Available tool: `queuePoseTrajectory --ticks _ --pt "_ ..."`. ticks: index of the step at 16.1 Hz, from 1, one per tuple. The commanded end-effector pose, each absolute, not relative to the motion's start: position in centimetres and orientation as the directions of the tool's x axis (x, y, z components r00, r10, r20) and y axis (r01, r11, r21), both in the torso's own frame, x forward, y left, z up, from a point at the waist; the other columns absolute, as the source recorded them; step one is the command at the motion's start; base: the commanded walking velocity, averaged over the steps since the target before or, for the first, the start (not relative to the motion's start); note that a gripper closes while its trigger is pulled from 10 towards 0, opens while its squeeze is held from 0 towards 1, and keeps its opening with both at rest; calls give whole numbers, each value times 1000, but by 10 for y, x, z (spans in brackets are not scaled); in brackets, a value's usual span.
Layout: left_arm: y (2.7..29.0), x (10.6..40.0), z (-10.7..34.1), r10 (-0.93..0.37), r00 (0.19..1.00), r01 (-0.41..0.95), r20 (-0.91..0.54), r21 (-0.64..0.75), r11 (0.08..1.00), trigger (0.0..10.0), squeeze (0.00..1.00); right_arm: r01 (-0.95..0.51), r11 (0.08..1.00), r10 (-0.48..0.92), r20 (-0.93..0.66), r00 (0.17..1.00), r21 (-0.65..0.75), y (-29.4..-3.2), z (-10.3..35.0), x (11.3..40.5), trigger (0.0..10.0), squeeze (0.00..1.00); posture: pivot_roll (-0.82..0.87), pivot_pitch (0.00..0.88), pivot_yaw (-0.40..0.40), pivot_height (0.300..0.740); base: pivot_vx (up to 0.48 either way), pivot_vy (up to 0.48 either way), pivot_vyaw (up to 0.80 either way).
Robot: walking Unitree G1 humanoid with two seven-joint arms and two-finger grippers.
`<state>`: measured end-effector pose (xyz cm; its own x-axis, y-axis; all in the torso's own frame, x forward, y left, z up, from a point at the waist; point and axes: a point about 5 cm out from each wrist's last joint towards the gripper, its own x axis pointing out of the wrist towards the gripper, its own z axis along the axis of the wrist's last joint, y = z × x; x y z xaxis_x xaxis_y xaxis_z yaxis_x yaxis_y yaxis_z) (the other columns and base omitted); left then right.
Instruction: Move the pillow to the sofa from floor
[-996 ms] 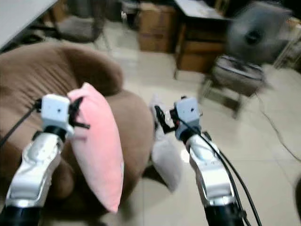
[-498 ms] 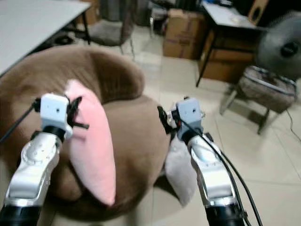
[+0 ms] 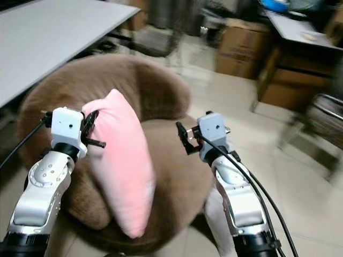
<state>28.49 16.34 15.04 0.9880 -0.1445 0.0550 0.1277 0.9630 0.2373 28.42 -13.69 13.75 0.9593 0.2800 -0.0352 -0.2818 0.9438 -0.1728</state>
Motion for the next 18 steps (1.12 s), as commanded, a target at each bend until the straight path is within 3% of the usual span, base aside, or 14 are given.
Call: queuePoseTrajectory --ticks 1,8,11,16,18 --pt "154 287 159 -186 977 158 100 242 957 10000 0 -231 957 230 -28 973 -176 -148 138 286 10000 0 76 0 -44 740 292 0 0" --pt "143 298 155 -248 965 221 80 255 941 10000 0 -228 961 222 -53 974 -156 -152 135 282 10000 0 57 0 -27 740 234 0 0" --pt "128 310 153 -362 931 329 50 315 890 10000 0 -254 957 248 -58 967 -139 -154 137 282 10000 0 44 0 -21 740 0 0 0" --pt "105 359 172 -390 918 340 71 364 867 10000 0 -427 889 420 -75 904 -164 -158 144 275 10000 0 9 0 -8 740 0 0 0" --pt "95 377 174 -352 936 316 32 369 874 10000 0 -580 801 567 -123 814 -150 -161 146 264 10000 0 -17 0 7 740 0 0 0"
